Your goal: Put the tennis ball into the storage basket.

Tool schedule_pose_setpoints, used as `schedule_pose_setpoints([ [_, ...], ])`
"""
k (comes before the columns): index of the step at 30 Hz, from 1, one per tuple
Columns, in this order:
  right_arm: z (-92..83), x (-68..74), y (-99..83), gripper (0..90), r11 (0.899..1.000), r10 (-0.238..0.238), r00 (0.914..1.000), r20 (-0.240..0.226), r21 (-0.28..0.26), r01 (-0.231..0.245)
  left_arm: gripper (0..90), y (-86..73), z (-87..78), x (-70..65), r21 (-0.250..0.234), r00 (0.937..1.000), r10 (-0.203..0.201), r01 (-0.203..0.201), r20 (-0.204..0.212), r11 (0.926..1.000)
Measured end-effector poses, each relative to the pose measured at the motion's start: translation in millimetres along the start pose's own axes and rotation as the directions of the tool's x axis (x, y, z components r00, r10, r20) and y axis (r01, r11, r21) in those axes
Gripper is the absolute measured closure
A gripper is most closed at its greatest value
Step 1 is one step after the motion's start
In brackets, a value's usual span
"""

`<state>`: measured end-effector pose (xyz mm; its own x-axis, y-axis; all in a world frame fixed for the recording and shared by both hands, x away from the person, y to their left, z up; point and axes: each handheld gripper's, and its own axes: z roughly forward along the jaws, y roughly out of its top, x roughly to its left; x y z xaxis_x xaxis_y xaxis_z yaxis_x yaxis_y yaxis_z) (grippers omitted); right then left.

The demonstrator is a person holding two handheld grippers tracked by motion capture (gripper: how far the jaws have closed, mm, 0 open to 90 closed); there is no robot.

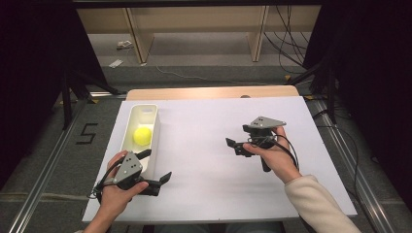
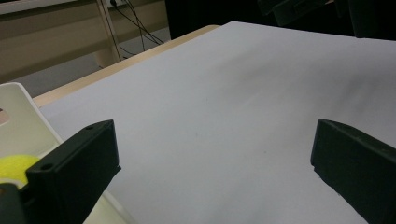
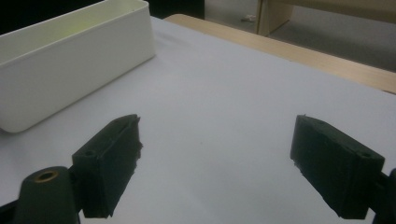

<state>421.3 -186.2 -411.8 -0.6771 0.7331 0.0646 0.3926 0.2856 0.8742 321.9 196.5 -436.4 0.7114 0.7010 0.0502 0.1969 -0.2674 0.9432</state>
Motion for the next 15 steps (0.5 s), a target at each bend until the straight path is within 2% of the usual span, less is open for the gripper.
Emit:
schedule_pose_setpoints([
  [15, -23.7, -11.8, -22.2, 16.8, 1.000, 0.017, 0.9993, 0.034, 0.011, -0.018, 0.6, -0.2, -0.2, 0.3, 0.000, 1.0000, -0.001, 0.001, -0.002, 1.0000],
])
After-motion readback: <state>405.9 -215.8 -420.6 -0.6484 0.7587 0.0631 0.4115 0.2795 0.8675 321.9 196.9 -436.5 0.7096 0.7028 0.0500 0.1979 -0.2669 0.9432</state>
